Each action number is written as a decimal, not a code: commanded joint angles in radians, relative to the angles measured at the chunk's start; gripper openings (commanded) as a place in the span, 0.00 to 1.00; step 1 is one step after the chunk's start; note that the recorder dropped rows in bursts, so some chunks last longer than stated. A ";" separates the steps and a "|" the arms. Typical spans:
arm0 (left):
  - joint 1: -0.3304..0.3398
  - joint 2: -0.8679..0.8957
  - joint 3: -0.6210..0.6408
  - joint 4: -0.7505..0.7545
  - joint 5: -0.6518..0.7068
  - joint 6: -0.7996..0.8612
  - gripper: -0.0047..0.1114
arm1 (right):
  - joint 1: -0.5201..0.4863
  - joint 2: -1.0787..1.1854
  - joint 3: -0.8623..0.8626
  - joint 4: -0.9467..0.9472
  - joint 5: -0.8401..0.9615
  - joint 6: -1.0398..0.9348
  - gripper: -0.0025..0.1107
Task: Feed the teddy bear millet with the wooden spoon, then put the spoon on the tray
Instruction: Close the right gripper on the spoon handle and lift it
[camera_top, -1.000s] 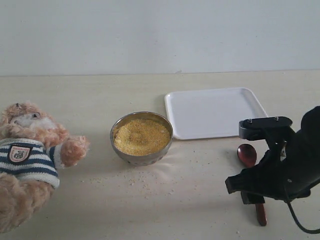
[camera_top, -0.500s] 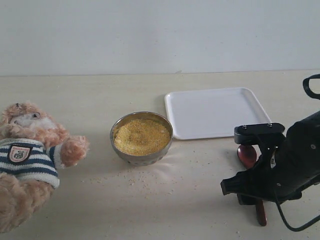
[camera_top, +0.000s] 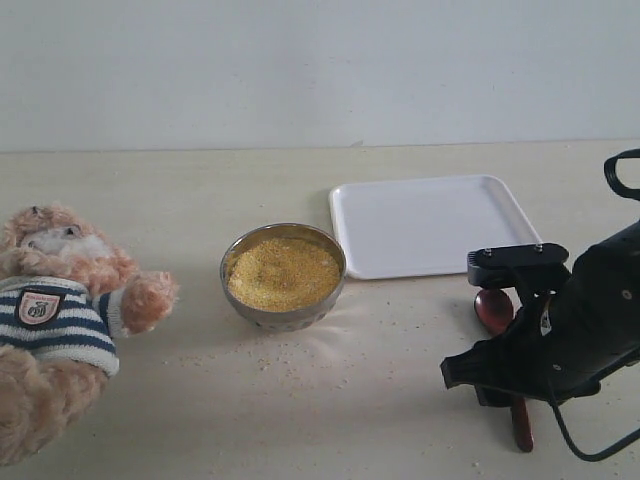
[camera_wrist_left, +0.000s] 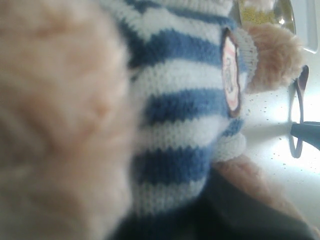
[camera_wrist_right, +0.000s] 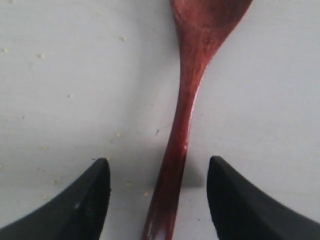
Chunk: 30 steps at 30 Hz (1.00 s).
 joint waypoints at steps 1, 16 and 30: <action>0.001 -0.010 0.003 -0.021 0.007 0.000 0.11 | -0.001 0.002 -0.002 -0.009 0.003 -0.003 0.52; 0.001 -0.010 0.003 -0.021 0.007 0.000 0.11 | -0.001 0.002 -0.002 -0.007 0.030 0.017 0.52; 0.001 -0.010 0.003 -0.021 0.007 0.000 0.11 | 0.003 0.003 -0.002 0.008 0.065 0.002 0.52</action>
